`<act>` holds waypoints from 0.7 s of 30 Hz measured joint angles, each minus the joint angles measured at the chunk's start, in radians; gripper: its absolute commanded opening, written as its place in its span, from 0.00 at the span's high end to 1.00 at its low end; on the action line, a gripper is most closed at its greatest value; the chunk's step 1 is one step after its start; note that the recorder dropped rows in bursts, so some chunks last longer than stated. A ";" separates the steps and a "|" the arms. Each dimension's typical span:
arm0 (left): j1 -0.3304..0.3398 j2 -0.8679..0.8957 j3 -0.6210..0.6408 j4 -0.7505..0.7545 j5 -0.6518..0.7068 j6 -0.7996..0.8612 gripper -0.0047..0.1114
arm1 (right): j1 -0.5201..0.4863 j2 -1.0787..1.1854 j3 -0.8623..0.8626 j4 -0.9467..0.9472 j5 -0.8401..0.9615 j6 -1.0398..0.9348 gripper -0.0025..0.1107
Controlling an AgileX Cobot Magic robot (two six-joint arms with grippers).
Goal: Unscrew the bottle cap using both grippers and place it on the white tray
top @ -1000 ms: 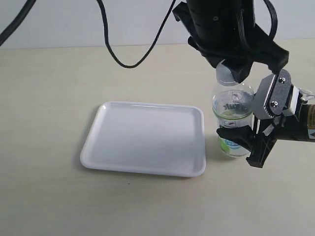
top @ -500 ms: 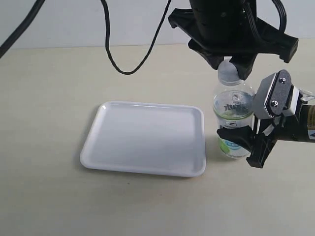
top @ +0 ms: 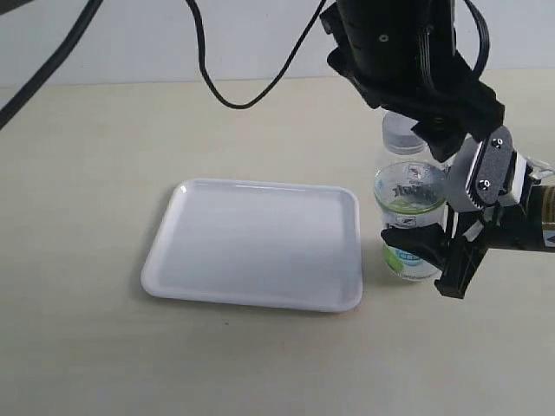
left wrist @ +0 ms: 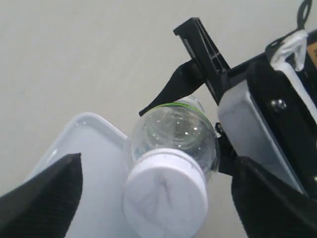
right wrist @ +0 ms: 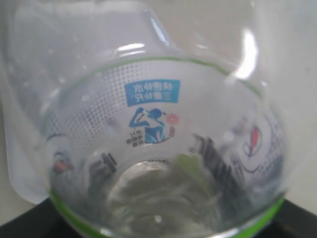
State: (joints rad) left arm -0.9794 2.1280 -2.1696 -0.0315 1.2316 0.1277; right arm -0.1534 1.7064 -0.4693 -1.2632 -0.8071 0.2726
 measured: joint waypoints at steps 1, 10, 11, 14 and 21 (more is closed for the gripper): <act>0.000 -0.002 0.000 0.000 -0.005 0.069 0.29 | 0.000 0.000 0.000 0.000 0.000 0.000 0.98; 0.000 -0.048 0.000 -0.046 -0.012 0.785 0.34 | 0.000 0.000 0.000 0.000 -0.002 0.000 0.98; 0.000 -0.049 0.000 -0.060 -0.012 0.849 0.34 | 0.000 0.000 0.000 0.000 -0.002 0.000 0.98; 0.000 -0.049 0.000 -0.079 -0.008 0.976 0.34 | 0.000 0.000 0.000 -0.002 -0.002 0.000 0.98; 0.000 -0.049 0.014 -0.079 -0.008 1.225 0.34 | 0.000 0.000 0.000 -0.002 -0.002 0.000 0.98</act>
State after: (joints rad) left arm -0.9794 2.0787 -2.1557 -0.1106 1.2237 1.3524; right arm -0.1534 1.7064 -0.4693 -1.2650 -0.8093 0.2726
